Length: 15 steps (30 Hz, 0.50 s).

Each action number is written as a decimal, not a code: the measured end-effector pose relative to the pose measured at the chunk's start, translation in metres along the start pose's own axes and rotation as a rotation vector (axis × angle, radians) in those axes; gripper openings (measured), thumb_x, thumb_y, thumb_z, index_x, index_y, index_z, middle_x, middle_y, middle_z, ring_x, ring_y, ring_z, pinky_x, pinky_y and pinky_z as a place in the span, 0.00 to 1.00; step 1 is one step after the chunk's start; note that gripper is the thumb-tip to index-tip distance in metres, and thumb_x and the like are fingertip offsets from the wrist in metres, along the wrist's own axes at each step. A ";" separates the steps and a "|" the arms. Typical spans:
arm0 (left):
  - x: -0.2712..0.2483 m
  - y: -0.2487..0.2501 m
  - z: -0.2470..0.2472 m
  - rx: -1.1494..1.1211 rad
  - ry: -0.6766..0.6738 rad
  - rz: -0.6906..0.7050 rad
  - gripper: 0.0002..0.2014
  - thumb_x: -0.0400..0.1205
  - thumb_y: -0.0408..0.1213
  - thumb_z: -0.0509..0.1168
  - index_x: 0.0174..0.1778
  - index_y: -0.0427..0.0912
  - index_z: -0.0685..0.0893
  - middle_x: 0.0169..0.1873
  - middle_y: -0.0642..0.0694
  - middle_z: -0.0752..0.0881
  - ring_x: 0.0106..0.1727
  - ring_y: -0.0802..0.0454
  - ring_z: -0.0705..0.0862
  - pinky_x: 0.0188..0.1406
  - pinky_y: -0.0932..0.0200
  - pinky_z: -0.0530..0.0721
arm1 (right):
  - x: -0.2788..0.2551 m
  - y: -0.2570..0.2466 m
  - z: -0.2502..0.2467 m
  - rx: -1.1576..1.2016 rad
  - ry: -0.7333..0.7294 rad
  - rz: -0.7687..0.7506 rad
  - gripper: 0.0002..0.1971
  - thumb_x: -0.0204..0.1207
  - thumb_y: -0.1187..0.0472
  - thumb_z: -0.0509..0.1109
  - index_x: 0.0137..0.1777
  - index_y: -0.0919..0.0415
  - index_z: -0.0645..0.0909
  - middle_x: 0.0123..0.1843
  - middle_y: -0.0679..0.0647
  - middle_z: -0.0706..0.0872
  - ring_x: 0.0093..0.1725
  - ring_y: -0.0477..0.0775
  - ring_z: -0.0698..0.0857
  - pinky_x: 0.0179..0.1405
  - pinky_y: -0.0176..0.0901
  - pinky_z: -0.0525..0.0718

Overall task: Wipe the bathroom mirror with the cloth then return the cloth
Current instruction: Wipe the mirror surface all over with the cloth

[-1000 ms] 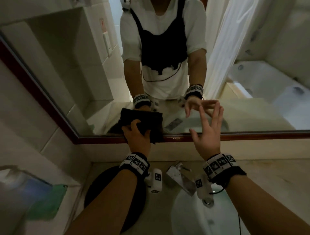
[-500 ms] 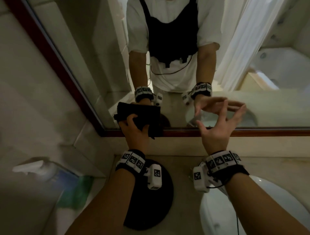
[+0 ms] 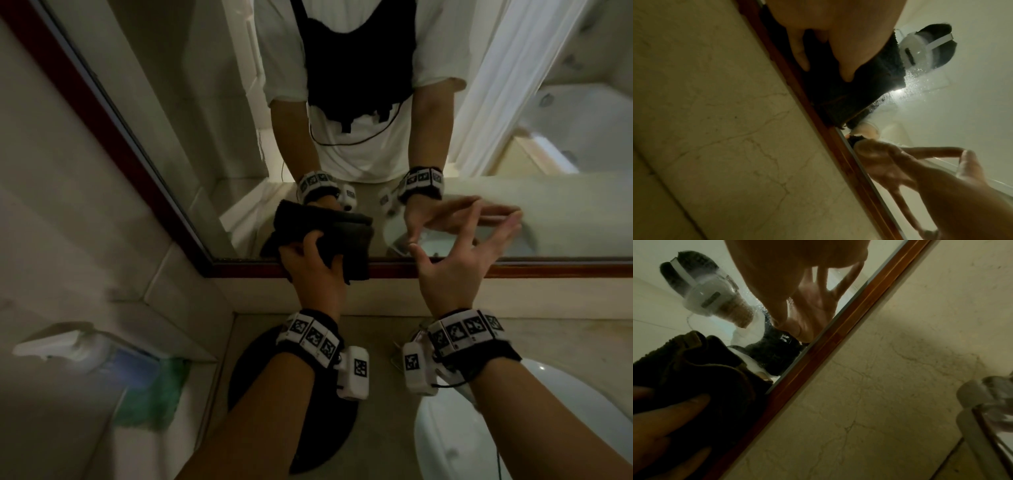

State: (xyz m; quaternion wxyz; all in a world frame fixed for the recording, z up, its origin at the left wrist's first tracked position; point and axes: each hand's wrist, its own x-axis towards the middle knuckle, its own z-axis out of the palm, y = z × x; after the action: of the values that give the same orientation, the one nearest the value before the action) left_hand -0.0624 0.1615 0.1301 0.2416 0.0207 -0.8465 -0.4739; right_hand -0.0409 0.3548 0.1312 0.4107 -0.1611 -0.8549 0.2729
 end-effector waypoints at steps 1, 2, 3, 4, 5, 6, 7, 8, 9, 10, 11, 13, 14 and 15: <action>-0.001 0.001 0.001 0.007 -0.008 -0.014 0.27 0.74 0.31 0.76 0.68 0.42 0.76 0.75 0.35 0.62 0.75 0.39 0.68 0.72 0.49 0.74 | 0.000 0.000 0.000 -0.002 -0.006 0.003 0.58 0.65 0.42 0.82 0.88 0.48 0.47 0.84 0.78 0.44 0.84 0.79 0.44 0.82 0.74 0.52; 0.000 -0.001 0.000 0.011 -0.014 -0.014 0.27 0.74 0.31 0.77 0.68 0.41 0.76 0.75 0.34 0.63 0.75 0.39 0.68 0.72 0.50 0.74 | 0.000 0.000 0.000 -0.004 -0.010 0.007 0.58 0.65 0.42 0.82 0.88 0.47 0.46 0.84 0.77 0.43 0.84 0.78 0.44 0.82 0.74 0.52; 0.002 -0.003 -0.002 0.012 -0.021 -0.001 0.27 0.74 0.32 0.77 0.68 0.42 0.76 0.74 0.34 0.63 0.74 0.38 0.68 0.71 0.50 0.74 | 0.000 0.000 0.000 -0.005 -0.013 0.011 0.58 0.65 0.42 0.82 0.88 0.47 0.46 0.85 0.77 0.42 0.84 0.78 0.43 0.82 0.73 0.52; 0.005 -0.008 -0.007 0.011 -0.020 0.019 0.27 0.74 0.32 0.77 0.68 0.44 0.75 0.74 0.34 0.63 0.74 0.38 0.69 0.71 0.48 0.75 | -0.001 0.000 0.000 -0.003 -0.015 0.014 0.58 0.65 0.42 0.82 0.87 0.47 0.46 0.85 0.77 0.42 0.84 0.78 0.43 0.82 0.73 0.52; 0.008 -0.013 -0.013 0.012 -0.012 0.036 0.28 0.73 0.31 0.77 0.67 0.47 0.73 0.74 0.34 0.64 0.74 0.37 0.69 0.70 0.46 0.77 | -0.001 -0.001 0.000 -0.002 -0.017 0.018 0.58 0.65 0.42 0.81 0.88 0.47 0.46 0.85 0.76 0.42 0.84 0.77 0.43 0.82 0.73 0.51; 0.012 -0.017 -0.019 0.012 0.002 0.042 0.29 0.73 0.31 0.77 0.65 0.49 0.72 0.74 0.33 0.64 0.74 0.37 0.69 0.70 0.43 0.78 | -0.001 -0.001 0.000 -0.002 -0.019 0.022 0.58 0.65 0.42 0.81 0.88 0.47 0.46 0.85 0.76 0.42 0.84 0.77 0.43 0.82 0.73 0.51; 0.016 -0.023 -0.025 0.011 0.016 0.039 0.29 0.73 0.30 0.77 0.65 0.49 0.72 0.74 0.33 0.65 0.74 0.37 0.70 0.69 0.41 0.79 | -0.001 -0.001 0.000 -0.001 -0.017 0.023 0.58 0.66 0.42 0.81 0.88 0.48 0.46 0.85 0.76 0.42 0.84 0.77 0.43 0.82 0.73 0.51; 0.021 -0.029 -0.032 0.004 0.024 0.030 0.28 0.72 0.30 0.77 0.65 0.47 0.73 0.73 0.33 0.65 0.73 0.37 0.70 0.69 0.40 0.80 | -0.001 -0.001 0.000 -0.001 -0.014 0.022 0.58 0.66 0.42 0.81 0.88 0.48 0.47 0.85 0.77 0.42 0.84 0.78 0.43 0.82 0.73 0.51; 0.025 -0.036 -0.039 -0.004 0.026 0.015 0.27 0.73 0.29 0.77 0.65 0.46 0.74 0.73 0.33 0.65 0.73 0.37 0.71 0.69 0.39 0.80 | -0.001 0.000 0.000 -0.002 -0.011 0.022 0.57 0.66 0.42 0.81 0.88 0.48 0.47 0.85 0.77 0.42 0.84 0.78 0.43 0.82 0.73 0.51; 0.030 -0.043 -0.047 -0.012 0.029 -0.004 0.27 0.73 0.29 0.77 0.65 0.46 0.74 0.72 0.33 0.65 0.73 0.37 0.71 0.69 0.39 0.80 | -0.001 -0.001 0.000 -0.001 -0.008 0.021 0.57 0.66 0.41 0.81 0.88 0.48 0.47 0.85 0.77 0.42 0.84 0.78 0.43 0.82 0.73 0.51; 0.036 -0.050 -0.055 -0.011 0.034 -0.027 0.27 0.73 0.29 0.76 0.65 0.47 0.73 0.72 0.34 0.65 0.72 0.37 0.71 0.68 0.39 0.80 | -0.001 -0.001 0.000 0.001 -0.008 0.020 0.57 0.66 0.41 0.81 0.87 0.47 0.46 0.85 0.77 0.42 0.84 0.78 0.43 0.82 0.73 0.51; 0.048 -0.062 -0.071 0.002 0.047 -0.073 0.28 0.74 0.29 0.76 0.65 0.47 0.73 0.71 0.34 0.65 0.71 0.36 0.72 0.67 0.39 0.81 | -0.001 -0.002 0.000 0.005 -0.010 0.023 0.57 0.66 0.40 0.80 0.87 0.47 0.46 0.85 0.77 0.42 0.84 0.78 0.43 0.82 0.72 0.50; 0.051 -0.067 -0.077 0.011 0.056 -0.083 0.27 0.74 0.29 0.76 0.66 0.45 0.73 0.70 0.33 0.65 0.71 0.35 0.72 0.68 0.40 0.81 | -0.002 -0.003 0.000 0.006 -0.013 0.026 0.57 0.66 0.40 0.79 0.87 0.47 0.47 0.85 0.77 0.43 0.84 0.78 0.43 0.82 0.72 0.50; 0.054 -0.070 -0.081 0.020 0.062 -0.087 0.27 0.73 0.28 0.76 0.67 0.42 0.74 0.70 0.33 0.65 0.71 0.35 0.72 0.68 0.40 0.80 | -0.001 -0.003 0.000 0.004 -0.015 0.028 0.56 0.66 0.40 0.79 0.87 0.47 0.47 0.85 0.77 0.43 0.84 0.78 0.43 0.82 0.71 0.50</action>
State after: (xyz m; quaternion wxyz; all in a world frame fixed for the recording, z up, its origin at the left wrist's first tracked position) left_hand -0.0890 0.0447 0.1292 0.2466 0.0745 -0.8417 -0.4746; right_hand -0.0405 0.3518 0.1319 0.4008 -0.1705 -0.8550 0.2815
